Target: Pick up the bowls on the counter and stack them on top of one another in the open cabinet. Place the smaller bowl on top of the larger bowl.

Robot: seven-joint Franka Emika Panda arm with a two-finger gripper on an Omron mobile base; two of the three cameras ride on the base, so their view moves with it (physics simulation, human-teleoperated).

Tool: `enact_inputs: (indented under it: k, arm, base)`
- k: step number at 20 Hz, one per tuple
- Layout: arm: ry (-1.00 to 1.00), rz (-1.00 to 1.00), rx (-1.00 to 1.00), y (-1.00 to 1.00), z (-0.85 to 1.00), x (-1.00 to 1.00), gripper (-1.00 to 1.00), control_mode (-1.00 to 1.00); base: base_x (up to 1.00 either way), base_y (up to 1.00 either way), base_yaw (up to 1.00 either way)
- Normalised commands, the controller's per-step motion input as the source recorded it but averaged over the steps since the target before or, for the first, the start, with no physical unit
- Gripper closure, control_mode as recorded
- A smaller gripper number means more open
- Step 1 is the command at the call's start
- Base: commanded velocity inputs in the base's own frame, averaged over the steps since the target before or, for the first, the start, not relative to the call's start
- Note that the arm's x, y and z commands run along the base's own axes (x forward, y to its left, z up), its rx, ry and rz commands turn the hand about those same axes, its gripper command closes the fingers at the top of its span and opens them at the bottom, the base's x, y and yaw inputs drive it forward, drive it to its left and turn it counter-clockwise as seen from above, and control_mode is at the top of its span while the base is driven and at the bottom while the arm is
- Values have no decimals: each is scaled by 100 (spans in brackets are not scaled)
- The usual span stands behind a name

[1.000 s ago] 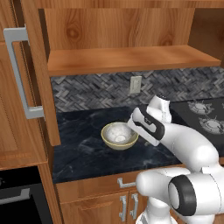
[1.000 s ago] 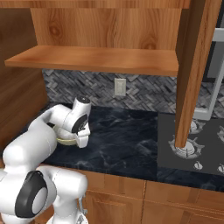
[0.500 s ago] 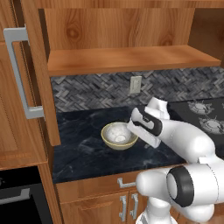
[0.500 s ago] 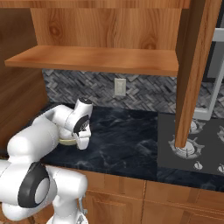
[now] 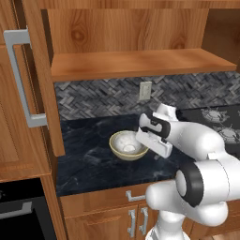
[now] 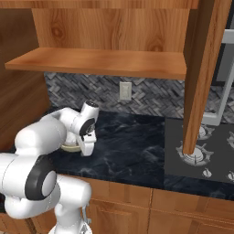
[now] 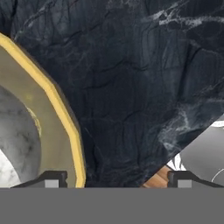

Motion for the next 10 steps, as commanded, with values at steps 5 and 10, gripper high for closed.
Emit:
enact_inputs:
  k: [5, 10]
  arm:
    - [6, 0, 0, 0, -6, 14, -100, -100]
    - [2, 0, 0, 0, -2, 4, -100, -100]
  base:
    - [0, 0, 0]
    - [0, 0, 0]
